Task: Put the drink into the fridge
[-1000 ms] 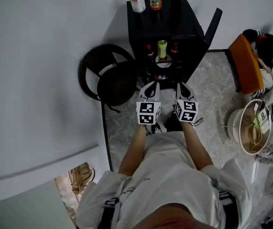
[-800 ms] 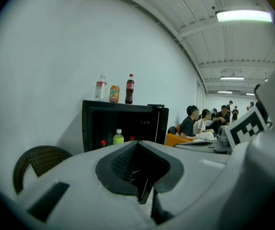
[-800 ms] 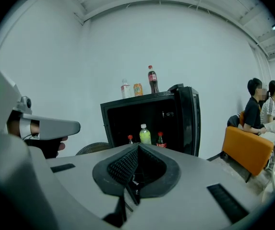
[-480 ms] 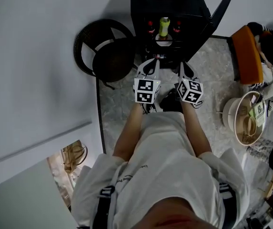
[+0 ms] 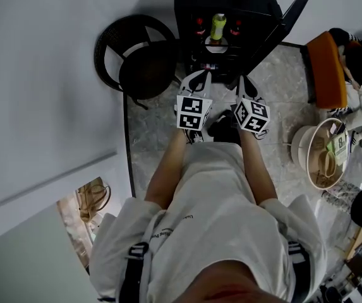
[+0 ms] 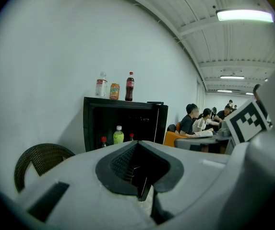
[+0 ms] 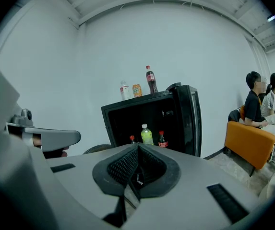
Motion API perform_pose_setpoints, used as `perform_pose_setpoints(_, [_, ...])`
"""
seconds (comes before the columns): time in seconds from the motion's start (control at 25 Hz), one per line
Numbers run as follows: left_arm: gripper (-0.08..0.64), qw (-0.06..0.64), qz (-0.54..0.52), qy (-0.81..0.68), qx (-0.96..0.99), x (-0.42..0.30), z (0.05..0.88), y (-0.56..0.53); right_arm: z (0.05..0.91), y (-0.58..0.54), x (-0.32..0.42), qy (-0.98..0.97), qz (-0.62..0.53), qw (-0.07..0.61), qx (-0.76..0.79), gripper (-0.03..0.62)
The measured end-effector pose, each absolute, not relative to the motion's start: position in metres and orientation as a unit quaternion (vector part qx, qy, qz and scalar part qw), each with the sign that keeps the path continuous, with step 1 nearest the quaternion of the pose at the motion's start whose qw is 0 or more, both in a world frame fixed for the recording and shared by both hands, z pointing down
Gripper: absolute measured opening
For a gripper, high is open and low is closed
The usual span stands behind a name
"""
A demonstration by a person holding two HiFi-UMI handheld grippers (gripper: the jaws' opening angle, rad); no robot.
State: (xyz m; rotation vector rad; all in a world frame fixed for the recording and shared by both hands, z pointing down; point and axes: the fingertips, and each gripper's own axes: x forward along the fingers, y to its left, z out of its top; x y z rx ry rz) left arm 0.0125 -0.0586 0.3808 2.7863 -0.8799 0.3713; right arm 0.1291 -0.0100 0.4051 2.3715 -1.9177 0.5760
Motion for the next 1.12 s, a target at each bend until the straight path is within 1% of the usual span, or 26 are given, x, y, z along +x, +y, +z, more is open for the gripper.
perform_pose_setpoints(0.32, [0.009, 0.095, 0.13, -0.297, 0.941, 0.006, 0.382, -0.059, 0.411, -0.013, 0.135, -0.611, 0.199, 0.019, 0.766, 0.006])
perform_pose_setpoints(0.84, [0.009, 0.11, 0.129, -0.316, 0.933, -0.009, 0.387, -0.07, 0.412, -0.026, 0.118, -0.628, 0.193, 0.032, 0.753, 0.006])
perform_pose_setpoints(1.0, [0.009, 0.11, 0.131, -0.306, 0.937, 0.0, 0.388, -0.07, 0.41, -0.026, 0.119, -0.625, 0.202, 0.016, 0.754, 0.006])
perform_pose_setpoints(1.12, [0.009, 0.105, 0.151, -0.298, 0.937, 0.008, 0.394, -0.067, 0.406, -0.028, 0.12, -0.626, 0.199, 0.011, 0.754, 0.006])
